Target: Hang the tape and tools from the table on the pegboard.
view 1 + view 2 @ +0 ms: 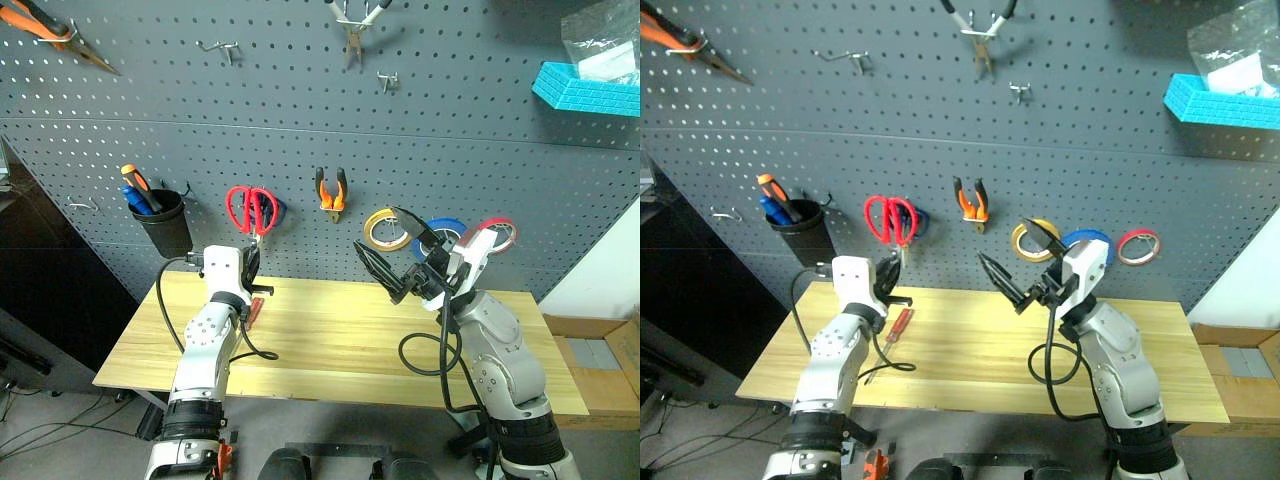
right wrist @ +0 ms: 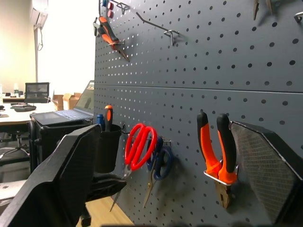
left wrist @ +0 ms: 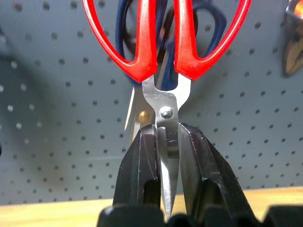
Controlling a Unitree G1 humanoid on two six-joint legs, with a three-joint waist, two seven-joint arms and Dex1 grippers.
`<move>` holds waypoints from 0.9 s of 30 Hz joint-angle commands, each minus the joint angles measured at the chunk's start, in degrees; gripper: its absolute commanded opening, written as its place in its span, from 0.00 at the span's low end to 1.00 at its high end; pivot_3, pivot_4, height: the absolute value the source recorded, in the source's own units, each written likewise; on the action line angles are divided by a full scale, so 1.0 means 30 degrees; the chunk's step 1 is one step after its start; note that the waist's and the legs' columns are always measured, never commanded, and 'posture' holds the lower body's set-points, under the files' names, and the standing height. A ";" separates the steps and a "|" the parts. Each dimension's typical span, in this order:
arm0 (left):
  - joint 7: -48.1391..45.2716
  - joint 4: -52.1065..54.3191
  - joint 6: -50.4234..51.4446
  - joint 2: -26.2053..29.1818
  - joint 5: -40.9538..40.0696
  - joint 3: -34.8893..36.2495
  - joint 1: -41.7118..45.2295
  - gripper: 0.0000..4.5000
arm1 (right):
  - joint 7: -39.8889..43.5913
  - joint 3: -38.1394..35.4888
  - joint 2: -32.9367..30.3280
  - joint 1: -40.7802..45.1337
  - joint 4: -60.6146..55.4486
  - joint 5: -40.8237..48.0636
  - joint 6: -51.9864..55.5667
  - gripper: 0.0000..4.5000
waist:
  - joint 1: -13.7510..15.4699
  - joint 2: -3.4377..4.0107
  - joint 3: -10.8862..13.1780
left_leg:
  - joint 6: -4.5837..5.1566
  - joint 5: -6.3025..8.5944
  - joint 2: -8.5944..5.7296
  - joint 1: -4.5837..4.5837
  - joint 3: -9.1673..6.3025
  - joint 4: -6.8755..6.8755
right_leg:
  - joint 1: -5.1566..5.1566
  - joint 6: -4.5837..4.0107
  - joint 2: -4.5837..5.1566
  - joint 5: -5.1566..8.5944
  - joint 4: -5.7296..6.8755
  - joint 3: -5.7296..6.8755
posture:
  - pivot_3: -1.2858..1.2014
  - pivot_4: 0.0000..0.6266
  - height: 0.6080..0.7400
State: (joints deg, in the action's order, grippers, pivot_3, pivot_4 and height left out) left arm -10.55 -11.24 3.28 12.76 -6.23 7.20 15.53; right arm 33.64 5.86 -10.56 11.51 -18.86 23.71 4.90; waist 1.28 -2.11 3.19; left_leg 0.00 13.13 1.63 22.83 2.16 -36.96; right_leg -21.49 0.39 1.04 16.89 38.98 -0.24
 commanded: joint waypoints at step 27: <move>0.0384 -0.2640 0.4634 0.2620 0.0910 0.0540 -0.0565 1.00 | 0.2505 0.5516 -0.1321 0.2594 0.5133 -0.6059 -0.1102 1.00 | 0.0006 0.0080 0.0418 | 0.0009 -0.0006 0.0010 -0.0097 0.0004 -0.0008 | 0.0052 -0.0026 0.0005 0.0020 0.0006 0.0000 | 0.55 0.15 1.00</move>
State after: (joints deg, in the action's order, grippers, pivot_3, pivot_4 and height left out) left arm -9.41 -18.52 16.97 19.91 -4.07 8.34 12.20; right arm 40.63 22.06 -15.17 17.71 -3.54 6.03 2.91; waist 1.30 -1.87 4.44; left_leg 0.03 13.10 1.66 22.57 2.17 -36.97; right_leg -21.37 0.31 1.06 16.95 39.00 -0.24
